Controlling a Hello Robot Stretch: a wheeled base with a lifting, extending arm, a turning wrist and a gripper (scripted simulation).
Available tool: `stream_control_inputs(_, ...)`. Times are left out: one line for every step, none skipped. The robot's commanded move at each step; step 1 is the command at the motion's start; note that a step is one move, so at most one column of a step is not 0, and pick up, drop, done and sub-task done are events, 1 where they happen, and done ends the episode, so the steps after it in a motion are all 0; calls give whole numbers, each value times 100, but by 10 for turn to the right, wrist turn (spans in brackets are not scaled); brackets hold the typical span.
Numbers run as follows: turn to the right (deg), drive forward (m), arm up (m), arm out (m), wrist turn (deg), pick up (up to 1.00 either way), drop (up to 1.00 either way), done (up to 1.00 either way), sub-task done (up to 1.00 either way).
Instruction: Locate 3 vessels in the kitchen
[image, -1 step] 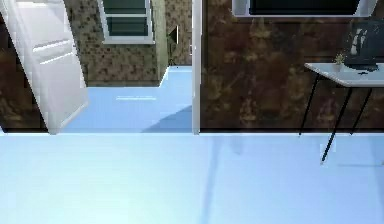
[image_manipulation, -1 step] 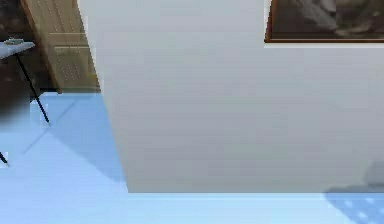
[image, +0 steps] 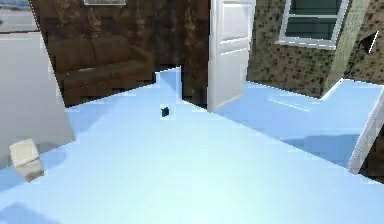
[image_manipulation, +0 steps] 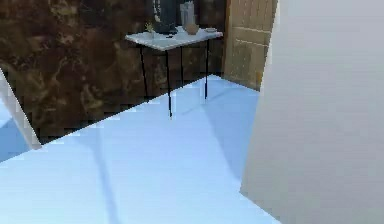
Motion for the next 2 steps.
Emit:
stream_control_inputs(-450,0,0,0,0,0,0,0,0)
stream_control_inputs(-450,0,0,0,0,0,0,0,0)
